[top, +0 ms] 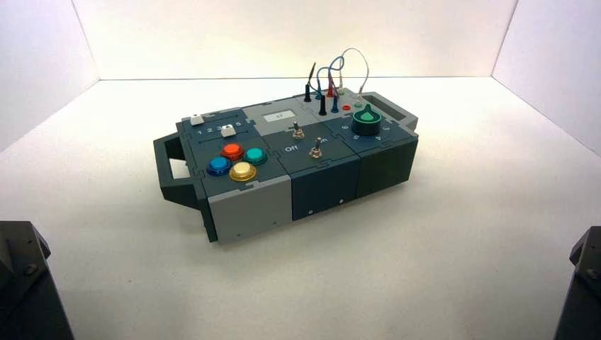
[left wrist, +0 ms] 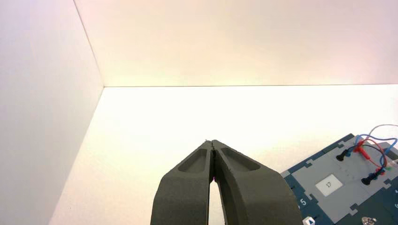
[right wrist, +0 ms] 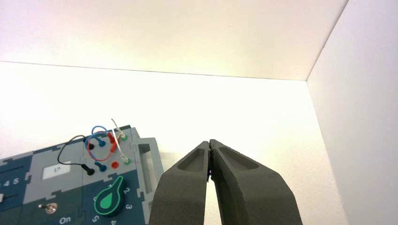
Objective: Move the box closer.
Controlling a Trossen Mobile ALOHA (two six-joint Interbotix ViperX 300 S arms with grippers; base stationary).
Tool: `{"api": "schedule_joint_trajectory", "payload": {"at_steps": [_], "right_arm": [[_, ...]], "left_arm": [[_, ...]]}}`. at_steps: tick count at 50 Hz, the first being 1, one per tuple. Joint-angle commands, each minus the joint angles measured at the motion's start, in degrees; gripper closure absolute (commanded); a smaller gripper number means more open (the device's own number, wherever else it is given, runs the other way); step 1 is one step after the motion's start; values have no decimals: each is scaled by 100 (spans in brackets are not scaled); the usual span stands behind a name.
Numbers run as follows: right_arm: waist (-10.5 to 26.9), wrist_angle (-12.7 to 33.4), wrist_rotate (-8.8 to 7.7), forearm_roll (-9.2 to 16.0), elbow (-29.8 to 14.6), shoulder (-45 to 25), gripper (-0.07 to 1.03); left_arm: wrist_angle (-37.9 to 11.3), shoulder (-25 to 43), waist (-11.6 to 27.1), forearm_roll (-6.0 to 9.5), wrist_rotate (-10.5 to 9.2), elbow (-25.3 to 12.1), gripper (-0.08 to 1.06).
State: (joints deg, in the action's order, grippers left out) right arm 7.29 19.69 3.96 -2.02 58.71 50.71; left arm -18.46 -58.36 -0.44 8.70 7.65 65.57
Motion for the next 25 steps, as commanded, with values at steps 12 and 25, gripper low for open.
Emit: {"api": "schedule_joint_trajectory", "payload": {"at_steps": [12, 25], "right_arm": [[791, 0, 18, 237, -703, -1002, 98], [1406, 79, 18, 290, -1608, -2610, 98]], "left_arm": [[-264, 1266, 185, 79, 18, -686, 101], [-378, 2637, 703, 79, 18, -1512, 101]]}}
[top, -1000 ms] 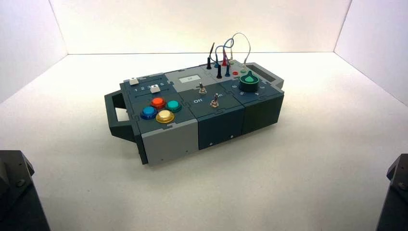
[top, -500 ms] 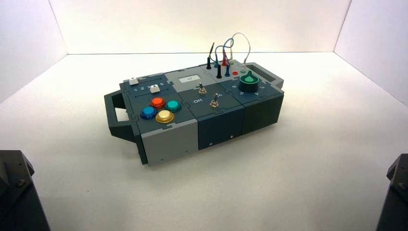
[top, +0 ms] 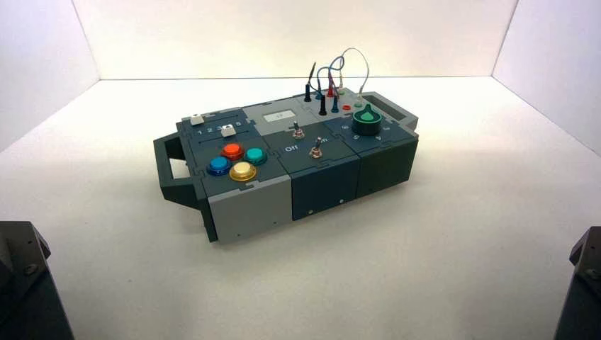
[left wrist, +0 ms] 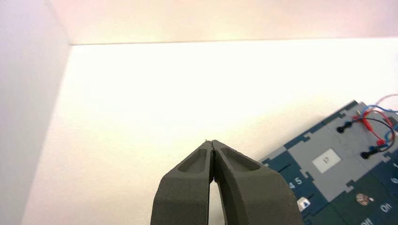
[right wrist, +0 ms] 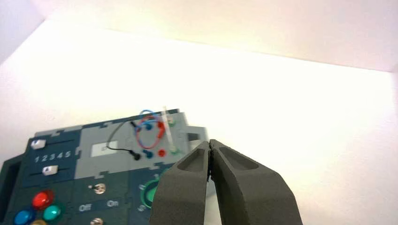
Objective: Move the box closer.
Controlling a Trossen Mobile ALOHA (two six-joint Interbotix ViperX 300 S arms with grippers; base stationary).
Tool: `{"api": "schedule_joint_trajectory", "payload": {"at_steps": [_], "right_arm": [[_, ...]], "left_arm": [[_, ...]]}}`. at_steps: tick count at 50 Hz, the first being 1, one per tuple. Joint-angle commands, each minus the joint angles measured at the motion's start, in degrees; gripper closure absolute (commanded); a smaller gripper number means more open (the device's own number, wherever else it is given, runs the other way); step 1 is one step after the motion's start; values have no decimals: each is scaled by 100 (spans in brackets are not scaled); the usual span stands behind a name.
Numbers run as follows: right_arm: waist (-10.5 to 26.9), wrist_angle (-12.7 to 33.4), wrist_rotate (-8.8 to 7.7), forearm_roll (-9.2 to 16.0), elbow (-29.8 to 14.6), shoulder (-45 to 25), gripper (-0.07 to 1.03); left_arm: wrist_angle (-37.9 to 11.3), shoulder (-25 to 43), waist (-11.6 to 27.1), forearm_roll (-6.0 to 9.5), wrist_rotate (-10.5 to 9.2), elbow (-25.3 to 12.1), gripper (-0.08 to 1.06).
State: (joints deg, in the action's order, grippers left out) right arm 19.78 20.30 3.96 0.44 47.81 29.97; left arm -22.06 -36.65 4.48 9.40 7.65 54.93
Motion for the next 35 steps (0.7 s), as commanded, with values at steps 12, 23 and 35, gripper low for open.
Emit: {"api": "schedule_joint_trajectory", "payload": {"at_steps": [12, 23, 35], "right_arm": [[334, 264, 9, 44, -1696, -1960, 98], [501, 870, -44, 44, -3006, -3182, 98], [756, 1731, -62, 44, -4482, -4465, 98]], "left_arm": [[-26, 1696, 501, 9, 18, -1072, 101], [-18, 2716, 536, 9, 18, -1635, 101], [-18, 3454, 536, 9, 26, -2083, 101]]}}
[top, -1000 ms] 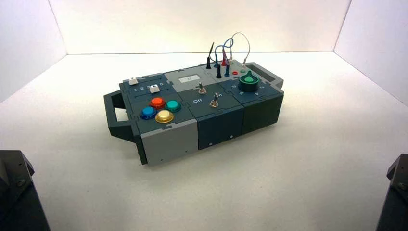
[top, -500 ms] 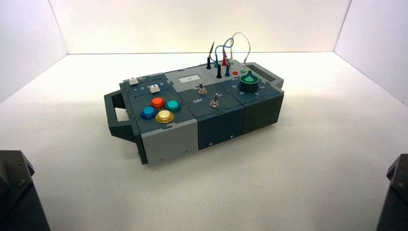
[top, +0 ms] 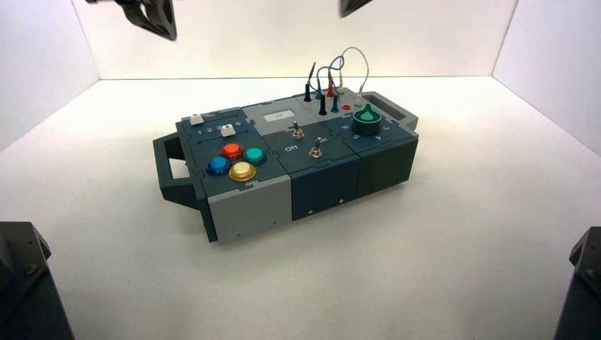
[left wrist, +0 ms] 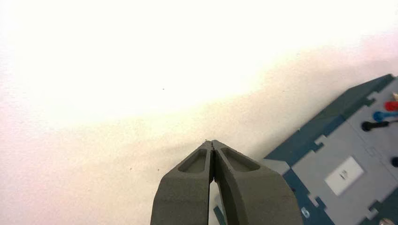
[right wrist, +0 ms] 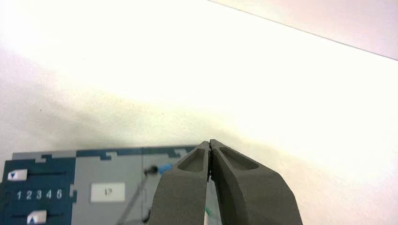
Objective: Move the box closer.
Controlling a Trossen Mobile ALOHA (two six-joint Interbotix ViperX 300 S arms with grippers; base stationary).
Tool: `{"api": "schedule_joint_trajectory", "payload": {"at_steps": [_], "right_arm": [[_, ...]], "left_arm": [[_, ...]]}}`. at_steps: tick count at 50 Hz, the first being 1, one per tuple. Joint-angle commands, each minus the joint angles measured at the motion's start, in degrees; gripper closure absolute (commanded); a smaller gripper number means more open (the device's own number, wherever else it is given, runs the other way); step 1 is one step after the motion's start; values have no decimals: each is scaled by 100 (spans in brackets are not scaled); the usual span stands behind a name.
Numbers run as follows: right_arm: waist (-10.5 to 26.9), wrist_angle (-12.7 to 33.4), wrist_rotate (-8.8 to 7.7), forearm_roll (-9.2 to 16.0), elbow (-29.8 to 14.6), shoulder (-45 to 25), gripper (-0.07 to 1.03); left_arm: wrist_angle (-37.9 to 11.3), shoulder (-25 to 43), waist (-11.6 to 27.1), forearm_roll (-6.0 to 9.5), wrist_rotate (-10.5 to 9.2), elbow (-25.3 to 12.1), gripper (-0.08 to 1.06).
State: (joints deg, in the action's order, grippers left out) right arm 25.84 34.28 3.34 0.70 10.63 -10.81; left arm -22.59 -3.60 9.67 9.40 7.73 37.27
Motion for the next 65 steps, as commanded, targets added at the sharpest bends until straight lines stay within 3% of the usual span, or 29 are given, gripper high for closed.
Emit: {"api": "schedule_joint_trajectory", "payload": {"at_steps": [1, 8, 15, 38, 51, 65], "right_arm": [[149, 369, 0, 18, -835, -448, 98], [167, 756, 0, 70, -1397, -1072, 98], [167, 984, 0, 79, -1688, -1512, 98], [149, 1072, -53, 79, -1960, -2065, 98], [123, 1204, -62, 79, -2153, -2206, 98], [114, 1266, -62, 79, -2065, -2215, 98]], "left_arm": [[26, 220, 18, 9, 18, -352, 101], [35, 580, 18, 9, 18, -510, 101], [9, 861, 88, 9, 18, -589, 101], [0, 1687, 606, 9, 62, -773, 101], [-132, 2021, 633, 0, 88, -835, 101], [-202, 2021, 668, 0, 114, -800, 101]]}}
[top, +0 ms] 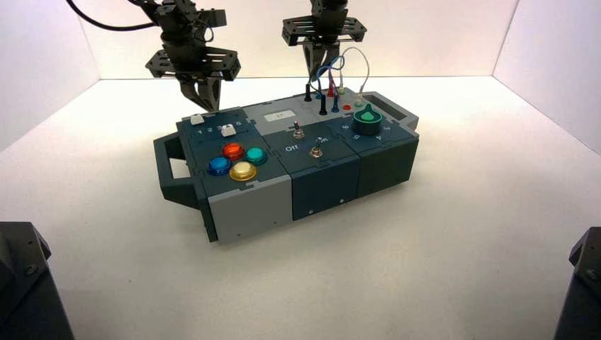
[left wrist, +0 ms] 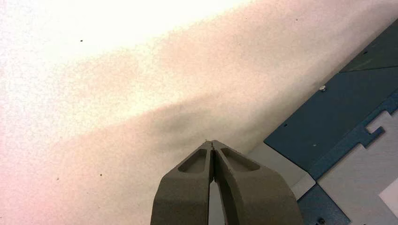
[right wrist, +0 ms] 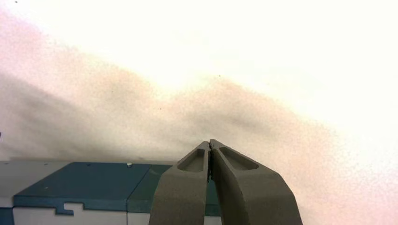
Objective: Move the box closer.
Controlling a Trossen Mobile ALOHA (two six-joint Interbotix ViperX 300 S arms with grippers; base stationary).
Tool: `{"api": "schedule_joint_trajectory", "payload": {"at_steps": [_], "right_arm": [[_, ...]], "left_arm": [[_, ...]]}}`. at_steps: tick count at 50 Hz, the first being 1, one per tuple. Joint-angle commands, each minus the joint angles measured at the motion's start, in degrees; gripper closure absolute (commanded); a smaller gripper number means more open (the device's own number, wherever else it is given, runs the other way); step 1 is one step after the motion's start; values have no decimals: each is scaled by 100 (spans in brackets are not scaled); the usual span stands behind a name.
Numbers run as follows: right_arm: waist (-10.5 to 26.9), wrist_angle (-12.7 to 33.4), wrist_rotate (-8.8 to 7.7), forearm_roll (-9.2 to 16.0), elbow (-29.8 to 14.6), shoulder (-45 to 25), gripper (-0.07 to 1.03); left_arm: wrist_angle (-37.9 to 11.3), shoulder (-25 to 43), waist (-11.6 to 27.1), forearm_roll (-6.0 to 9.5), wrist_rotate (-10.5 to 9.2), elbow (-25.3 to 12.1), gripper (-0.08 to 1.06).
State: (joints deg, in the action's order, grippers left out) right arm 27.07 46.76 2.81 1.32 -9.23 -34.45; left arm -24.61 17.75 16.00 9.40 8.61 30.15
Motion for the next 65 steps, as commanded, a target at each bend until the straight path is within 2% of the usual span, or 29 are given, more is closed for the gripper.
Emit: {"api": "schedule_joint_trajectory", "payload": {"at_steps": [1, 24, 38, 48, 57, 65], "right_arm": [[-9, 26, -9, 18, -70, 141, 98], [-9, 44, -9, 141, 475, 158, 98], [0, 44, -9, 176, 765, 343, 98], [9, 44, 0, 185, 896, 466, 98], [26, 44, 26, 220, 1055, 580, 98], [26, 35, 26, 246, 1222, 650, 98]], "left_arm": [[-9, -105, 44, 0, 26, -88, 101], [-105, -114, 158, 0, 70, -79, 101], [-237, -167, 369, 0, 141, -44, 101], [-237, -281, 413, 0, 149, 70, 101], [-246, -369, 422, 0, 281, 185, 101], [-246, -422, 483, 0, 290, 220, 101]]}}
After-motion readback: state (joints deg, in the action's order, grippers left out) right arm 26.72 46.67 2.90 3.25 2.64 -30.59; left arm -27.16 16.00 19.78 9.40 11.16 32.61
